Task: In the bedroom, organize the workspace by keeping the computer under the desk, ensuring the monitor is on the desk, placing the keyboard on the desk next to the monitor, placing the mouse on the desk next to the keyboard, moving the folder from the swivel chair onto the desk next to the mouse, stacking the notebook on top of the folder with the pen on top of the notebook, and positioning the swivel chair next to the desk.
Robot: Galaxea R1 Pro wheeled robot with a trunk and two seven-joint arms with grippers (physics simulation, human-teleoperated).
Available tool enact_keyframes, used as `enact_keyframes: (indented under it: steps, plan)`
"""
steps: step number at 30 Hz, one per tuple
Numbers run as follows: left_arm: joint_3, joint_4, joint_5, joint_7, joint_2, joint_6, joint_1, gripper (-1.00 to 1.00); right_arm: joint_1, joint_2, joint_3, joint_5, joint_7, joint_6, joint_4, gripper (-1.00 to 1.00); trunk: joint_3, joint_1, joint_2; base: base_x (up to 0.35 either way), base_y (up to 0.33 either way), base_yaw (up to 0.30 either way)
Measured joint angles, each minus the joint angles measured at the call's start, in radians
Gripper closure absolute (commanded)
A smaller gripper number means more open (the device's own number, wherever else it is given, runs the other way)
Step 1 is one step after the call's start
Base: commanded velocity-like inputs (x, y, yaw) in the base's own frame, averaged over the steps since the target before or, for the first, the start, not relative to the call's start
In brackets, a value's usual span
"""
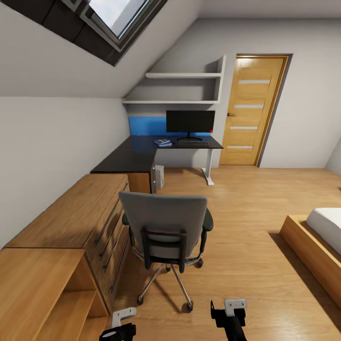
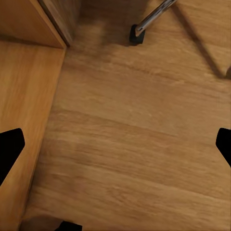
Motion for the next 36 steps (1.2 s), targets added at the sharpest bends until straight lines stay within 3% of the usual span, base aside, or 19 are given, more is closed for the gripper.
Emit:
enact_keyframes:
  steps: [36]
  plan:
    - [0.000,0.000,0.000,0.000,0.001,0.000,0.000,-1.00,0.000,0.000,0.000,0.002,0.000,0.000,0.000,-1.00,-0.113,0.138,-0.252,0.000,0.000,0.000]
